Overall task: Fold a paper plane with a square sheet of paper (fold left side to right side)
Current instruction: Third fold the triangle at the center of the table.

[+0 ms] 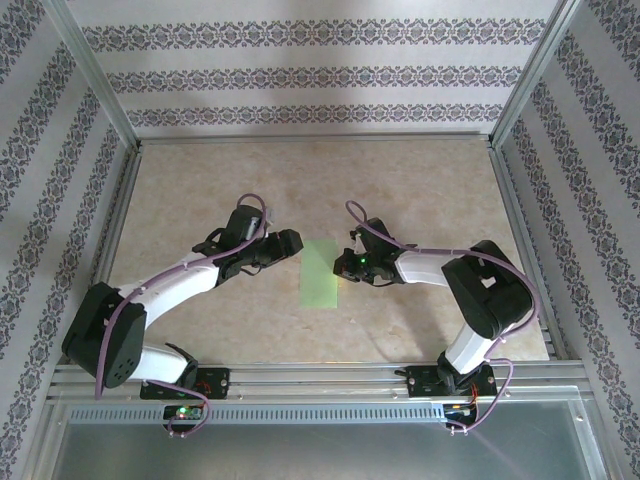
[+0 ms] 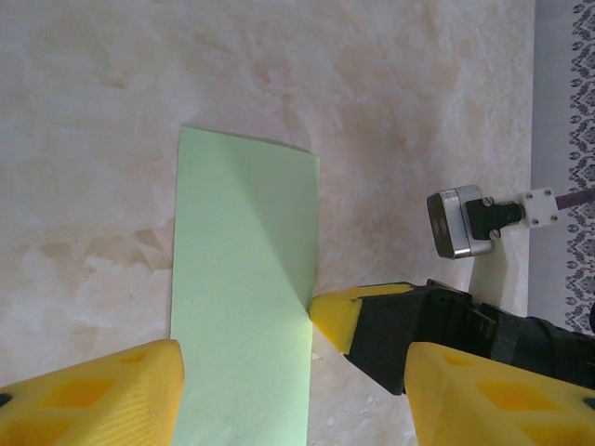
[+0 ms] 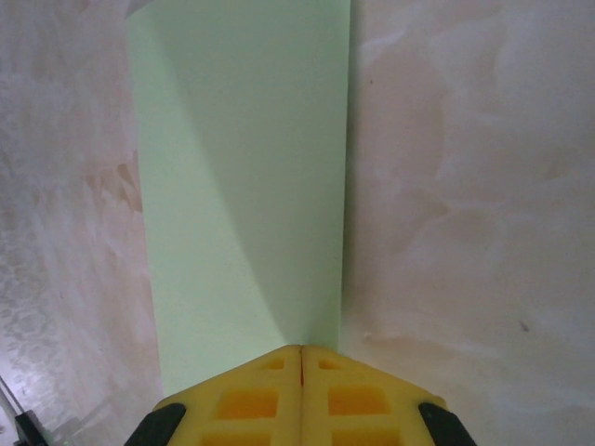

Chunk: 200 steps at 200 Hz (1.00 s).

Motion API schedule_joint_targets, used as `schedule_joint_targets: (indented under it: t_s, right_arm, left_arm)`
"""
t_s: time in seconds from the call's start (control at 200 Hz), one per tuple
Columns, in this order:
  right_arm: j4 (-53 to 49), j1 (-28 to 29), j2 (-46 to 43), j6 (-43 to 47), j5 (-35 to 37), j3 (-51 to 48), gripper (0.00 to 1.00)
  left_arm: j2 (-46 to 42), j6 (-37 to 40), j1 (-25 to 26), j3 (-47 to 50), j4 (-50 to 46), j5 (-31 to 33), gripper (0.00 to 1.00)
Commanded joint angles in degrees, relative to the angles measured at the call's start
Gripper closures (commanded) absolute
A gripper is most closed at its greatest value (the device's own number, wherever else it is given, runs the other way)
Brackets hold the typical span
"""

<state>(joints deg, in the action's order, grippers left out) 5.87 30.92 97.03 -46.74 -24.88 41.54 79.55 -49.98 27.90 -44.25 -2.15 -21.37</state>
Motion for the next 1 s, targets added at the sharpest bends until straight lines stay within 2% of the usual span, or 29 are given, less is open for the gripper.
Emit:
schedule_joint_targets:
  t_s: [0.0, 0.21, 0.345, 0.525, 0.994]
  right_arm:
    - [-0.25, 0.43, 2.38, 1.91, 0.36, 1.35, 1.0]
    - [-3.44, 0.33, 3.34, 4.54, 2.12, 1.47, 1.0]
    - [-3.67, 0.37, 3.51, 5.07, 2.09, 1.53, 1.0]
    - [-4.2, 0.37, 3.34, 5.39, 2.3, 1.88, 1.0]
    - [-4.46, 0.27, 3.29, 5.52, 2.21, 2.05, 1.0]
  left_arm:
    - [1.28, 0.8, -0.9, -1.3, -1.6, -0.82, 0.36]
    - [5.27, 2.55, -0.81, -2.5, -6.36, -2.75, 0.44]
    - [9.47, 2.58, -0.38, -2.58, -6.55, -6.71, 0.51]
    - [12.87, 2.82, 0.75, -3.12, -7.07, -7.59, 0.59]
    - [18.89, 4.84, 2.24, -7.12, -8.74, -8.01, 0.63]
